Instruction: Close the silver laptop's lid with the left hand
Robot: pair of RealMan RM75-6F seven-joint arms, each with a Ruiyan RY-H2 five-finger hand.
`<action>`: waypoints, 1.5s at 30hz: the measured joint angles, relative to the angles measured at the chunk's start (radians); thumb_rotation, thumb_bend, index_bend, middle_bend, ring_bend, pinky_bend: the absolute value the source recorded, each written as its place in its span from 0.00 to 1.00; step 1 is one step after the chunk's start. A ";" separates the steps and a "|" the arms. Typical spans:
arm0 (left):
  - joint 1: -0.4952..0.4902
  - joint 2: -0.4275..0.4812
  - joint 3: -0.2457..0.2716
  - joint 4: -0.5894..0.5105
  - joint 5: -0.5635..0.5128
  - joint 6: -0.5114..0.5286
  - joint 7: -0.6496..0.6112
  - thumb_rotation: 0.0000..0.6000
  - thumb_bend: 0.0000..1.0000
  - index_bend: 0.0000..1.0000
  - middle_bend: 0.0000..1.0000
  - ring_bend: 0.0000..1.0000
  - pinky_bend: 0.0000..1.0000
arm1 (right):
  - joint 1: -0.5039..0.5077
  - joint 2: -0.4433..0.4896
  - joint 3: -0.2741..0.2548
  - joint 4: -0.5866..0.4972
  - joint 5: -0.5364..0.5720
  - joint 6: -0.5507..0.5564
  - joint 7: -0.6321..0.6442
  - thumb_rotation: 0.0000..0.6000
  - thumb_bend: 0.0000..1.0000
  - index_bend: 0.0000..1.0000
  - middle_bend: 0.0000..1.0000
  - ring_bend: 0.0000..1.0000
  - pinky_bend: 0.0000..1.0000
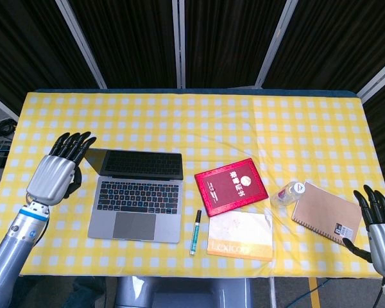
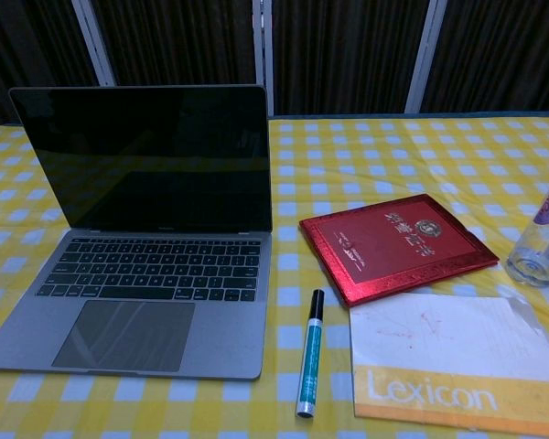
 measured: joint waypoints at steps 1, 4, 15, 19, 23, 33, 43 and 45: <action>-0.020 -0.005 -0.008 0.008 -0.030 -0.025 0.005 1.00 1.00 0.00 0.00 0.00 0.00 | 0.001 0.000 0.001 0.001 0.001 -0.001 0.001 1.00 0.00 0.01 0.00 0.00 0.00; -0.089 -0.028 -0.028 0.042 -0.136 -0.106 0.021 1.00 1.00 0.01 0.00 0.00 0.00 | 0.003 0.000 0.003 0.003 0.010 -0.007 0.003 1.00 0.00 0.01 0.00 0.00 0.00; -0.233 -0.128 -0.030 0.188 -0.351 -0.234 0.010 1.00 1.00 0.12 0.15 0.13 0.19 | 0.010 -0.005 0.007 0.009 0.027 -0.022 0.002 1.00 0.00 0.01 0.00 0.00 0.00; -0.235 -0.117 -0.020 0.184 -0.350 -0.228 -0.012 1.00 1.00 0.16 0.23 0.22 0.29 | 0.010 -0.005 0.006 0.008 0.025 -0.020 -0.002 1.00 0.00 0.01 0.00 0.00 0.00; -0.235 -0.099 -0.011 0.177 -0.342 -0.226 -0.038 1.00 1.00 0.19 0.28 0.26 0.34 | 0.009 -0.006 0.006 0.006 0.025 -0.020 -0.003 1.00 0.00 0.01 0.00 0.00 0.00; -0.226 -0.070 0.016 0.156 -0.314 -0.216 -0.076 1.00 1.00 0.26 0.31 0.29 0.36 | 0.009 -0.008 0.006 0.005 0.026 -0.017 -0.011 1.00 0.00 0.01 0.00 0.00 0.00; -0.163 -0.022 0.070 0.089 -0.128 -0.203 -0.225 1.00 1.00 0.33 0.32 0.30 0.37 | 0.008 -0.013 0.004 0.000 0.017 -0.011 -0.023 1.00 0.00 0.01 0.00 0.00 0.00; -0.151 -0.009 0.087 0.075 -0.087 -0.202 -0.252 1.00 1.00 0.33 0.32 0.30 0.37 | 0.007 -0.012 0.004 0.000 0.016 -0.010 -0.022 1.00 0.00 0.01 0.00 0.00 0.00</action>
